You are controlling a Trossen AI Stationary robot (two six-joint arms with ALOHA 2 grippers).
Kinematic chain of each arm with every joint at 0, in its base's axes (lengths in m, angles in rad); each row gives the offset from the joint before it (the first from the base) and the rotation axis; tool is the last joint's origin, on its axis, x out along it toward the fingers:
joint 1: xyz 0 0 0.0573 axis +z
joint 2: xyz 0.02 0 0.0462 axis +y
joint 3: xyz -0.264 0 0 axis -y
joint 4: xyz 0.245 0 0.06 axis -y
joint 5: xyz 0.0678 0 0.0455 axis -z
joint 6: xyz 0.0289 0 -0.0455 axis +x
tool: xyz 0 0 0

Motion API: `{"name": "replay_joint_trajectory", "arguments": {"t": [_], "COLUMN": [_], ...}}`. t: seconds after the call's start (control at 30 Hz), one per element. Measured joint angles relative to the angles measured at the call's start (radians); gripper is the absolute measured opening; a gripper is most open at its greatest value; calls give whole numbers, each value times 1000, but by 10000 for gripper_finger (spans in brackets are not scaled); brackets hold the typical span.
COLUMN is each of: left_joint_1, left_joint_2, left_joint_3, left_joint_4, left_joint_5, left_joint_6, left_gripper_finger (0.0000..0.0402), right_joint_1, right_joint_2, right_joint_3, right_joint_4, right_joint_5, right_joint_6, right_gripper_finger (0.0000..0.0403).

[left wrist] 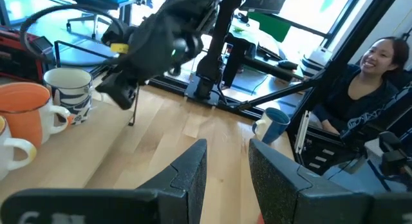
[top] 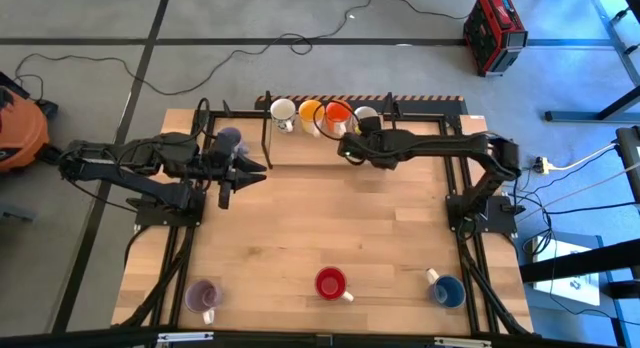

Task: Place coffee mugs
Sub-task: Put the blue patterned mug on the shelf

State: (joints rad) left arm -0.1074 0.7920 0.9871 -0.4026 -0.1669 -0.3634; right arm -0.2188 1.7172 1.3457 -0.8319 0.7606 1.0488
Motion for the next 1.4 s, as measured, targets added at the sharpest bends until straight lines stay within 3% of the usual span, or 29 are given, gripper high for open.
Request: {"name": "replay_joint_trajectory", "arguments": {"t": [0.17, 0.37, 0.53, 0.63, 0.87, 1.03, 1.23, 1.4], "left_joint_1": [0, 0, 0, 0, 0, 0, 0, 0], "left_joint_2": [0, 0, 0, 4, 6, 6, 7, 7], "left_joint_3": [0, 0, 0, 0, 0, 0, 0, 0], "left_joint_4": [-5, -26, -51, -57, -57, -56, -51, -52], "left_joint_5": [0, 13, 30, 24, 13, -47, -90, -109], "left_joint_6": [7, 8, 34, 39, 37, 32, 32, 33], "left_gripper_finger": [110, 110, 110, 110, 110, 110, 110, 110], "right_joint_1": [1, 18, -26, -71, -159, -195, -213, -226], "right_joint_2": [-86, -189, -202, -176, -118, -85, -42, -32], "right_joint_3": [0, 1, 3, 3, 2, 2, 3, 2], "right_joint_4": [20, 128, 178, 143, 129, 141, 144, 152], "right_joint_5": [-72, -138, -377, -461, -423, -464, -463, -404], "right_joint_6": [-134, -512, -865, -994, -1192, -1285, -1341, -1345], "right_gripper_finger": [145, 145, 145, 145, 145, 145, 145, 145]}}
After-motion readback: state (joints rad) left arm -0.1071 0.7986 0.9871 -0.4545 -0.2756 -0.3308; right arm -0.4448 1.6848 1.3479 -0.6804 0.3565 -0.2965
